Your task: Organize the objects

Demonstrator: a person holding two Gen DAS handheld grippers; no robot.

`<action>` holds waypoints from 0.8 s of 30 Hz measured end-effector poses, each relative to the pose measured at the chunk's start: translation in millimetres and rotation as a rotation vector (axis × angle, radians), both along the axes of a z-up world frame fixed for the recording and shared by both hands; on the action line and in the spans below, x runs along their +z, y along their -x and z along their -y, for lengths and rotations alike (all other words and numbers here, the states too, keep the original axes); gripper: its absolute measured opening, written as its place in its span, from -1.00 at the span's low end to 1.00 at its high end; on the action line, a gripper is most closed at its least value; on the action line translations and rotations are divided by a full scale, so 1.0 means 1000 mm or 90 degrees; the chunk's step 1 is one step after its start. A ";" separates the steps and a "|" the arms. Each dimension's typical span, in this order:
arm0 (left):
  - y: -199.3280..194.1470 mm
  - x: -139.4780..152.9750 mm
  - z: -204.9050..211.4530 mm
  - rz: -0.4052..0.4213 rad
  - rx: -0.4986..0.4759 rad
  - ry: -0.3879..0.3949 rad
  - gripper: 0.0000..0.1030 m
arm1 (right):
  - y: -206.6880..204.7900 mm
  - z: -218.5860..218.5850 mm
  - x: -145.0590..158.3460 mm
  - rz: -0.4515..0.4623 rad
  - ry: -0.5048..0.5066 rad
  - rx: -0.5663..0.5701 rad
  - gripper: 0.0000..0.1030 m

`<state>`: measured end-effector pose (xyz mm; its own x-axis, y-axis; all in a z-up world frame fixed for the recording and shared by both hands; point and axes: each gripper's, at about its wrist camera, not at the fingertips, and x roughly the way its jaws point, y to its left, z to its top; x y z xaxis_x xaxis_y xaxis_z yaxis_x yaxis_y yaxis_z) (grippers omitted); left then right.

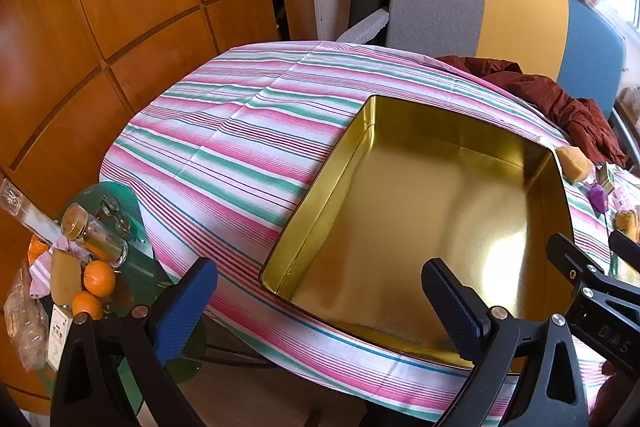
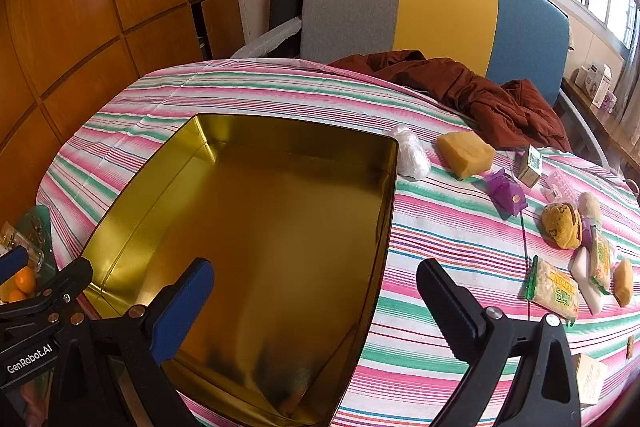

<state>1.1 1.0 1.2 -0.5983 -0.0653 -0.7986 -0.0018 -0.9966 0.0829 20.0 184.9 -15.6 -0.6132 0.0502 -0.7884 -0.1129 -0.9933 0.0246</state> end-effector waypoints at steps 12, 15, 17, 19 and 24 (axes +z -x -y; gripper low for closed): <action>-0.003 0.001 -0.003 -0.003 -0.003 0.010 0.99 | -0.003 -0.004 0.003 -0.003 -0.003 -0.005 1.00; -0.004 0.001 -0.004 -0.005 -0.003 0.013 0.99 | -0.004 -0.005 0.005 -0.006 -0.007 -0.005 1.00; -0.005 0.002 -0.006 -0.006 -0.004 0.015 0.99 | -0.005 -0.006 0.006 -0.005 -0.007 -0.005 1.00; -0.007 0.004 -0.007 -0.010 -0.003 0.020 0.99 | -0.007 -0.009 0.007 -0.007 -0.008 -0.009 1.00; -0.011 0.009 -0.014 -0.023 -0.009 0.036 0.99 | -0.013 -0.016 0.010 -0.013 -0.009 -0.014 1.00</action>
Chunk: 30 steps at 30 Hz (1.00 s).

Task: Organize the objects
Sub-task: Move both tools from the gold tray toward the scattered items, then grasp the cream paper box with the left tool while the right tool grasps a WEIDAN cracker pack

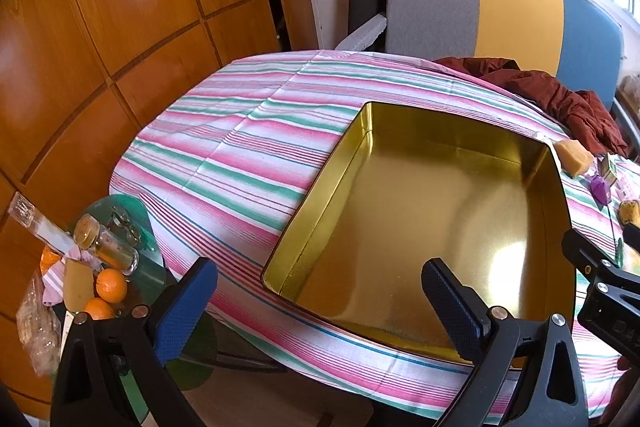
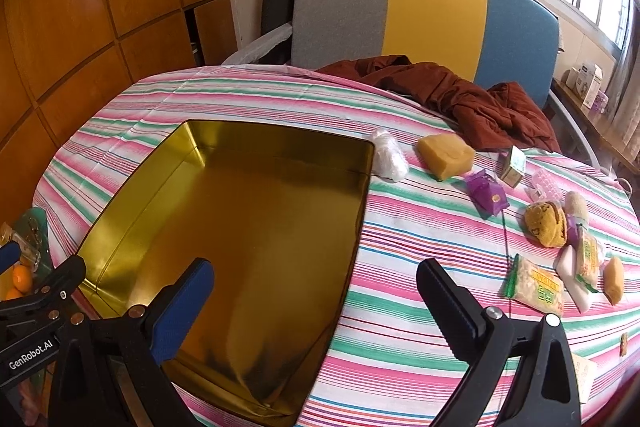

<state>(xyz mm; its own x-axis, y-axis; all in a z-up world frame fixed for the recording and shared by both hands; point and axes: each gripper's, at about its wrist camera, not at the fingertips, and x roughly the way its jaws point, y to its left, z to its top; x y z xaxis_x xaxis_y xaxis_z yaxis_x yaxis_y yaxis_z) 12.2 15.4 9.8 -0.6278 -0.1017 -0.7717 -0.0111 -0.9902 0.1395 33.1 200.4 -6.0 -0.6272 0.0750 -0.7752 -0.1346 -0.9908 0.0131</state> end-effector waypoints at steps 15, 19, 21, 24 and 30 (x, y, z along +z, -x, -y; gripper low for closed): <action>-0.023 0.015 -0.040 -0.046 -0.035 0.066 0.99 | -0.041 -0.049 0.009 -0.027 -0.007 -0.033 1.00; -0.029 0.017 -0.057 -0.053 -0.050 0.085 0.99 | -0.059 -0.071 0.009 -0.038 -0.001 -0.044 1.00; -0.032 0.016 -0.067 -0.050 -0.065 0.086 0.99 | -0.069 -0.082 0.008 -0.042 -0.010 -0.049 1.00; -0.037 0.014 -0.084 -0.039 -0.088 0.080 0.99 | -0.085 -0.098 0.008 -0.046 -0.023 -0.057 1.00; -0.049 0.010 -0.124 -0.014 -0.158 0.060 0.99 | -0.123 -0.142 0.013 -0.073 -0.042 -0.076 0.99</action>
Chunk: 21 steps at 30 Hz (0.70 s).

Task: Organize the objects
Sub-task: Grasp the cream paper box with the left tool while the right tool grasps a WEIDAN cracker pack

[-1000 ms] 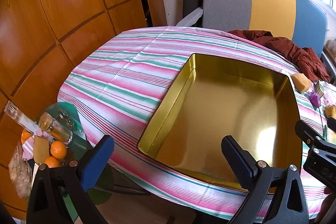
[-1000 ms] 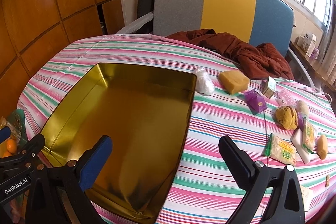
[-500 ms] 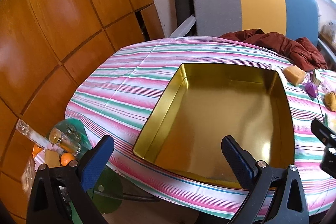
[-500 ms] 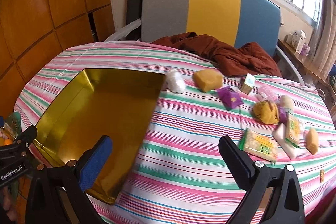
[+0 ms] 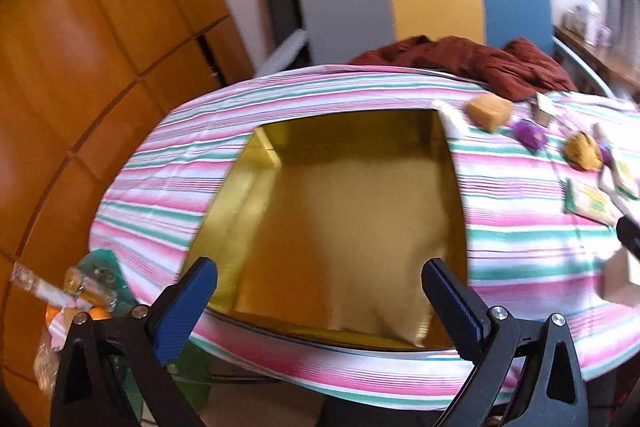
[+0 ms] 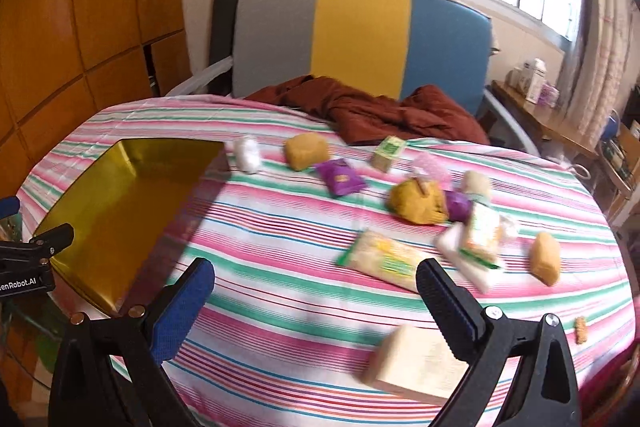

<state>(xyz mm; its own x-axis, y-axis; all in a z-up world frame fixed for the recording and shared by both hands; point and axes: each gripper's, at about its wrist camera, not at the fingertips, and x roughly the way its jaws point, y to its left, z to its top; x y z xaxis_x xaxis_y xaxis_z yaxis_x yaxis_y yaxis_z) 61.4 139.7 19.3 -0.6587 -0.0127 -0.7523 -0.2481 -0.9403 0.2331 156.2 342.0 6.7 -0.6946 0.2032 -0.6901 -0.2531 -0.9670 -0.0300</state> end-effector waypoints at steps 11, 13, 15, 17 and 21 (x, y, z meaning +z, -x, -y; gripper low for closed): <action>-0.023 -0.016 -0.068 0.135 -0.161 -0.162 0.99 | -0.072 -0.103 -0.003 -0.017 0.018 -0.091 0.77; -0.022 -0.025 -0.078 0.200 -0.179 -0.228 0.99 | -0.081 -0.119 -0.009 -0.008 0.028 -0.112 0.69; -0.019 -0.037 -0.087 0.258 -0.168 -0.272 0.99 | -0.087 -0.135 -0.019 0.006 0.044 -0.131 0.61; -0.020 -0.045 -0.093 0.287 -0.154 -0.297 0.99 | -0.091 -0.145 -0.029 0.020 0.065 -0.139 0.47; -0.023 -0.055 -0.101 0.309 -0.154 -0.337 0.99 | -0.097 -0.159 -0.052 0.050 0.099 -0.165 0.47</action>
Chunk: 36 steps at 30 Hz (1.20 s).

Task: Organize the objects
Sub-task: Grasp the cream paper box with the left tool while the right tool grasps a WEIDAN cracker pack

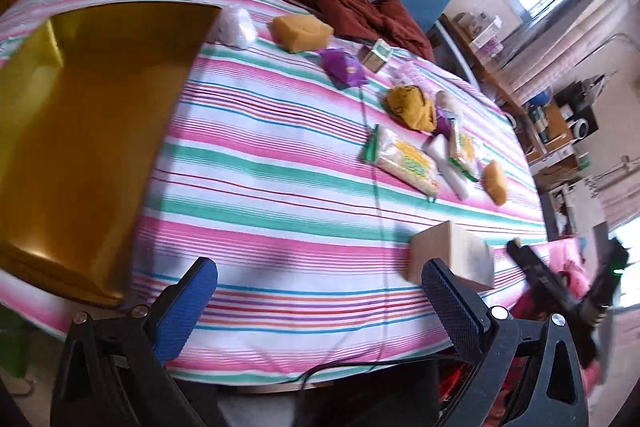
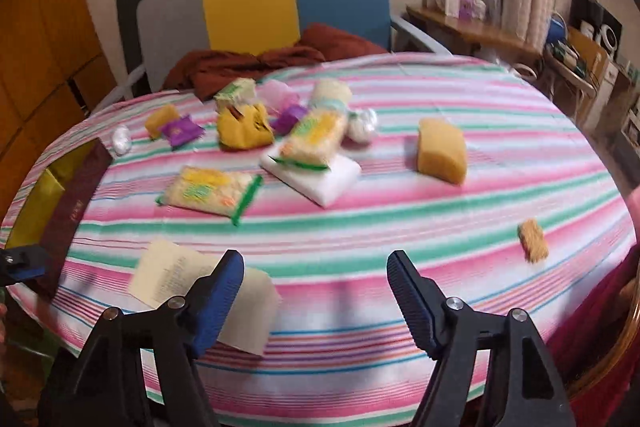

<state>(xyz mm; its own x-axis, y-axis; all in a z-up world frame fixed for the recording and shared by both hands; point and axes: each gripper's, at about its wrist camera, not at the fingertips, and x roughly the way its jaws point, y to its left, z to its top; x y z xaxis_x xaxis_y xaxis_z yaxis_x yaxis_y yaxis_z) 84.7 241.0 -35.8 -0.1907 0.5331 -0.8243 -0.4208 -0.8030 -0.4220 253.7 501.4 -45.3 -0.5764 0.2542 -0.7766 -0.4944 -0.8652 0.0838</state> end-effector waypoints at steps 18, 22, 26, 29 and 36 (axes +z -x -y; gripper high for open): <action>-0.009 0.003 -0.031 -0.050 -0.057 0.003 0.99 | 0.057 0.054 -0.020 -0.055 0.061 0.200 0.47; -0.010 -0.002 -0.033 -0.029 -0.063 0.007 0.99 | 0.103 0.037 -0.011 -0.044 -0.010 0.305 0.47; -0.013 -0.009 -0.039 -0.005 -0.074 0.015 0.99 | 0.139 0.024 -0.026 0.013 -0.002 0.402 0.47; -0.008 -0.016 -0.039 0.014 -0.062 0.023 0.99 | 0.155 0.022 -0.040 0.055 0.002 0.461 0.47; 0.004 -0.025 -0.053 0.032 -0.043 0.034 0.99 | 0.165 0.016 -0.054 0.047 0.062 0.444 0.18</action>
<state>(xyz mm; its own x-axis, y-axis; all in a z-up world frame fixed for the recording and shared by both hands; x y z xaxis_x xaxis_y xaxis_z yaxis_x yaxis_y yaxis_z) 80.9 293.8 -61.2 -0.1139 0.4990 -0.8591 -0.4539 -0.7953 -0.4018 88.4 485.1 -99.1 -0.5243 -0.2272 -0.8207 0.1646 -0.9726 0.1640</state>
